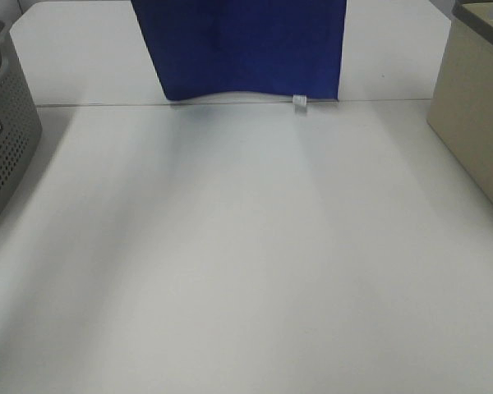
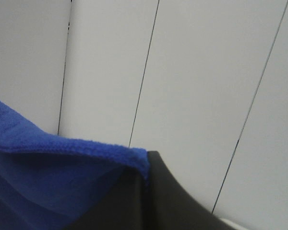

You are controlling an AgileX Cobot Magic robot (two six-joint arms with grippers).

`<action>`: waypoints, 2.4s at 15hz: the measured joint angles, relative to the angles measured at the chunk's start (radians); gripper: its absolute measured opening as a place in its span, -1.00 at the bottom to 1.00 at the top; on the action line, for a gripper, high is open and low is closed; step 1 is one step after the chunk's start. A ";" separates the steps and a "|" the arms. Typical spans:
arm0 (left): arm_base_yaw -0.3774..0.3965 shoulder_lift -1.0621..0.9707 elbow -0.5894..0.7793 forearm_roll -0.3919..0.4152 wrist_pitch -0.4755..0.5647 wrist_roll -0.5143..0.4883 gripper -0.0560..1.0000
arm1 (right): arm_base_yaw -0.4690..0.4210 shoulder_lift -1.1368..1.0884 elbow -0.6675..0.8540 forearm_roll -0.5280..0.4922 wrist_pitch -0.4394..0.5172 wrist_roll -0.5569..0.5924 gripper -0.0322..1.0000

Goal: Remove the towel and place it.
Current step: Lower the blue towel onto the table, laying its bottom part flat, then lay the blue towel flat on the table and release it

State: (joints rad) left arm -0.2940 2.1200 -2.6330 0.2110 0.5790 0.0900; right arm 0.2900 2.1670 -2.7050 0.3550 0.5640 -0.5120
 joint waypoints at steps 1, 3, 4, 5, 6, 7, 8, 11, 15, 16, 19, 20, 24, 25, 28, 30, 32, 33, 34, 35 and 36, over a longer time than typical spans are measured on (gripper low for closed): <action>0.000 0.000 0.000 -0.013 0.037 0.009 -0.89 | 0.000 0.002 0.016 -0.002 0.042 -0.004 -0.91; 0.000 0.004 0.025 -0.052 0.172 0.015 -0.89 | -0.001 0.014 0.071 -0.010 0.181 -0.012 -0.91; 0.000 0.006 0.039 -0.087 0.297 0.015 -0.89 | -0.001 0.019 0.101 -0.018 0.295 -0.017 -0.91; 0.000 0.009 0.083 -0.169 0.562 0.015 -0.89 | -0.001 0.023 0.133 -0.044 0.524 -0.001 -0.91; 0.000 0.010 0.115 -0.205 0.616 0.014 -0.89 | -0.001 0.024 0.137 -0.063 0.612 0.011 -0.91; 0.000 0.010 0.133 -0.221 0.626 0.012 -0.89 | -0.001 0.024 0.141 -0.072 0.631 0.021 -0.91; 0.000 0.010 0.181 -0.247 0.634 0.011 -0.89 | -0.001 0.022 0.160 -0.088 0.643 0.049 -0.91; -0.003 -0.009 0.360 -0.309 0.635 0.012 -0.89 | -0.001 -0.032 0.342 -0.118 0.651 0.110 -0.91; -0.011 -0.184 0.701 -0.338 0.636 0.035 -0.89 | -0.001 -0.242 0.765 -0.111 0.654 0.168 -0.91; -0.011 -0.235 0.778 -0.338 0.637 0.035 -0.89 | -0.001 -0.306 0.865 -0.106 0.654 0.168 -0.91; -0.011 -0.372 0.971 -0.358 0.636 0.038 -0.89 | -0.001 -0.417 1.104 -0.098 0.653 0.169 -0.91; -0.011 -0.388 0.997 -0.372 0.635 0.038 -0.89 | -0.001 -0.429 1.143 -0.096 0.653 0.169 -0.91; -0.042 -0.560 1.289 -0.475 0.632 0.038 -0.89 | 0.001 -0.570 1.484 -0.035 0.650 0.191 -0.91; -0.071 -0.589 1.339 -0.475 0.632 0.031 -0.89 | 0.001 -0.609 1.533 -0.031 0.650 0.191 -0.91; -0.157 -0.663 1.449 -0.474 0.630 -0.012 -0.89 | 0.001 -0.718 1.669 -0.030 0.650 0.203 -0.91; -0.187 -0.699 1.499 -0.478 0.629 -0.041 -0.89 | 0.001 -0.765 1.745 -0.014 0.649 0.212 -0.91; -0.229 -0.738 1.563 -0.486 0.625 -0.076 -0.89 | 0.001 -0.816 1.843 0.019 0.649 0.213 -0.91; -0.251 -0.758 1.600 -0.489 0.624 -0.090 -0.89 | 0.001 -0.840 1.881 0.033 0.649 0.215 -0.91; -0.271 -0.776 1.638 -0.496 0.624 -0.104 -0.89 | 0.001 -0.863 1.915 0.049 0.649 0.217 -0.91; -0.291 -0.791 1.672 -0.504 0.623 -0.115 -0.89 | 0.001 -0.879 1.945 0.063 0.649 0.217 -0.91; -0.310 -0.801 1.705 -0.510 0.620 -0.128 -0.89 | 0.001 -0.892 1.979 0.075 0.649 0.217 -0.91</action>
State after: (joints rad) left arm -0.6040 1.3190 -0.9280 -0.2990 1.1990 -0.0380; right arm 0.2910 1.2750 -0.7260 0.4300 1.2130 -0.2950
